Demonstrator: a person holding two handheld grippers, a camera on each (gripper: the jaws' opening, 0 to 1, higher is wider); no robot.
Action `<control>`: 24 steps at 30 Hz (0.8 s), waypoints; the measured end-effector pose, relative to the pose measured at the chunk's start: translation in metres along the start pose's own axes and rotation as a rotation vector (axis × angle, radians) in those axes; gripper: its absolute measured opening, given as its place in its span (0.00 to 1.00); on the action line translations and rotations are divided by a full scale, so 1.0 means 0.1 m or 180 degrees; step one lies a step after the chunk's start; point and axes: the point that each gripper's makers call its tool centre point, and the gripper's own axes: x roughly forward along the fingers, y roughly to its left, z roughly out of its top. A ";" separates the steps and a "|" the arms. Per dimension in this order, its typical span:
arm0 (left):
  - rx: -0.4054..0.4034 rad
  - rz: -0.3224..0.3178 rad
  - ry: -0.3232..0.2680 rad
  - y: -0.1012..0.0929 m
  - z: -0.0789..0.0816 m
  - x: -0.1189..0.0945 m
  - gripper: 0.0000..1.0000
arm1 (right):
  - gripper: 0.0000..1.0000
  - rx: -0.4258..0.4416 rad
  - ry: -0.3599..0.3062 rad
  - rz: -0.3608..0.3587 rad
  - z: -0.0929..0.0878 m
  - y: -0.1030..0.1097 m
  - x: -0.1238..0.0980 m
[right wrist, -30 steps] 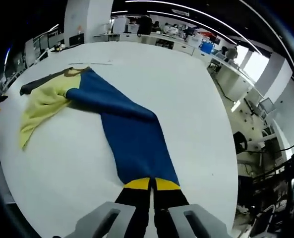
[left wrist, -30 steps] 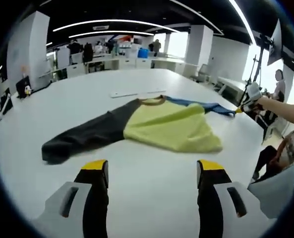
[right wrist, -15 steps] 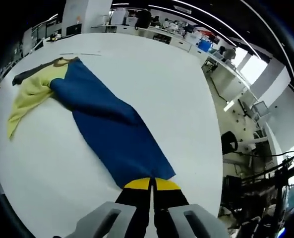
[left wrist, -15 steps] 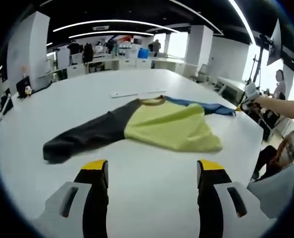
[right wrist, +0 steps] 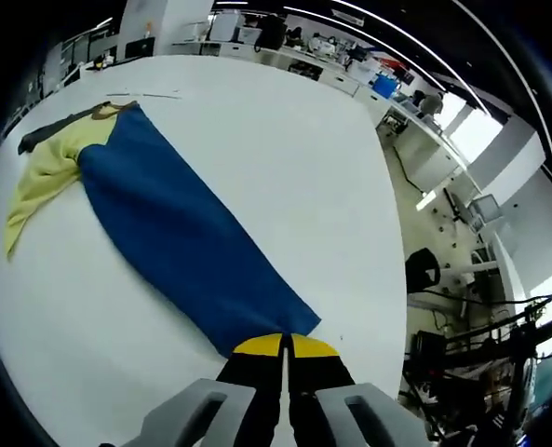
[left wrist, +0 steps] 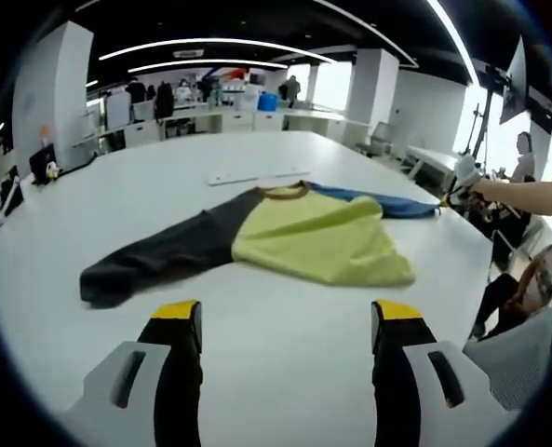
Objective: Fold the garment on the visible template until the final outline fits inside the template.
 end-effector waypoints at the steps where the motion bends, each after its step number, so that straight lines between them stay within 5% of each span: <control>1: 0.0003 -0.0005 -0.0011 0.00 0.01 0.00 0.72 | 0.00 0.0067 -0.0008 0.0008 -0.01 0.00 0.00; 3: 0.0000 -0.0019 -0.0029 -0.01 0.02 -0.01 0.74 | 0.01 0.0174 -0.0017 0.0008 -0.02 0.00 -0.01; 7: -0.0009 -0.0030 -0.0072 -0.02 0.03 -0.03 0.78 | 0.24 0.0526 -0.0197 0.0126 0.05 0.07 -0.06; 13: -0.0042 -0.0088 -0.0210 -0.05 0.08 -0.05 0.90 | 0.55 0.0607 -0.0434 0.0434 0.23 0.31 -0.18; 24: -0.0029 -0.0187 -0.0258 -0.08 0.06 -0.13 0.99 | 0.78 0.0494 -0.0577 0.0757 0.45 0.76 -0.36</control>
